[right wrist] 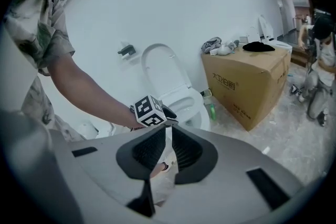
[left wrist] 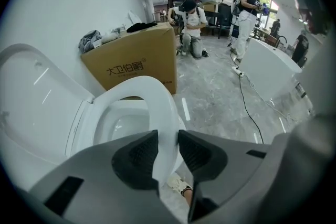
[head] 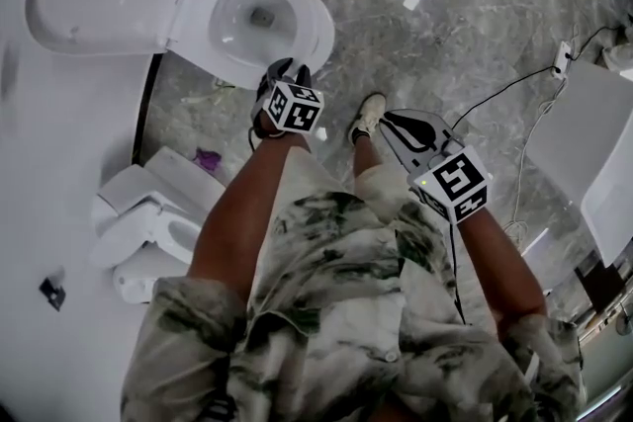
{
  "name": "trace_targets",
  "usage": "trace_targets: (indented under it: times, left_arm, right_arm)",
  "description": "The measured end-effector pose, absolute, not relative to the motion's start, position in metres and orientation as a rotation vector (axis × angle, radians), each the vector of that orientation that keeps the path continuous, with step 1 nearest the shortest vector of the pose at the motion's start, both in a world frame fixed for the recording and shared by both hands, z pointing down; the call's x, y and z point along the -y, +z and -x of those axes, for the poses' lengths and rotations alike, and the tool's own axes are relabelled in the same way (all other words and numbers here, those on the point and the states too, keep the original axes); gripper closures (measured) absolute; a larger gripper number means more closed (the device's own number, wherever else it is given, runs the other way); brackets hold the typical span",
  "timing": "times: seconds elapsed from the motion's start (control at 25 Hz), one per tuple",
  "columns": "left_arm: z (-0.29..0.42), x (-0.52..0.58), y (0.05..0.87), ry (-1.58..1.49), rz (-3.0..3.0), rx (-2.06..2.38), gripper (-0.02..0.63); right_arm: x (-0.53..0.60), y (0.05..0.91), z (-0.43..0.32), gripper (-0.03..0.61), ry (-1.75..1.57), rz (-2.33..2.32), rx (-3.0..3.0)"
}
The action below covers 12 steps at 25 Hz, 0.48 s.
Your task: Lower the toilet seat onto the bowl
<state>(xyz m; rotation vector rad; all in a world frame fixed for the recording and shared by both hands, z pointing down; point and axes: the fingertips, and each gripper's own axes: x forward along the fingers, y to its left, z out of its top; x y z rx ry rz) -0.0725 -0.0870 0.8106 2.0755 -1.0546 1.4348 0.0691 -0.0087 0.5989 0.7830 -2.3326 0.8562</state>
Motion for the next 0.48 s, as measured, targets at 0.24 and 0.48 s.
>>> trace_targets:
  times: [0.24, 0.48]
  left_arm:
    - [0.066, 0.083, 0.834, 1.452, -2.053, 1.035, 0.477]
    - [0.061, 0.082, 0.858, 1.48, -2.024, 1.006, 0.48]
  right_arm:
    - [0.012, 0.614, -0.065, 0.52, 0.869, -0.749, 2.333]
    - [0.017, 0.628, -0.065, 0.52, 0.884, -0.714, 2.316]
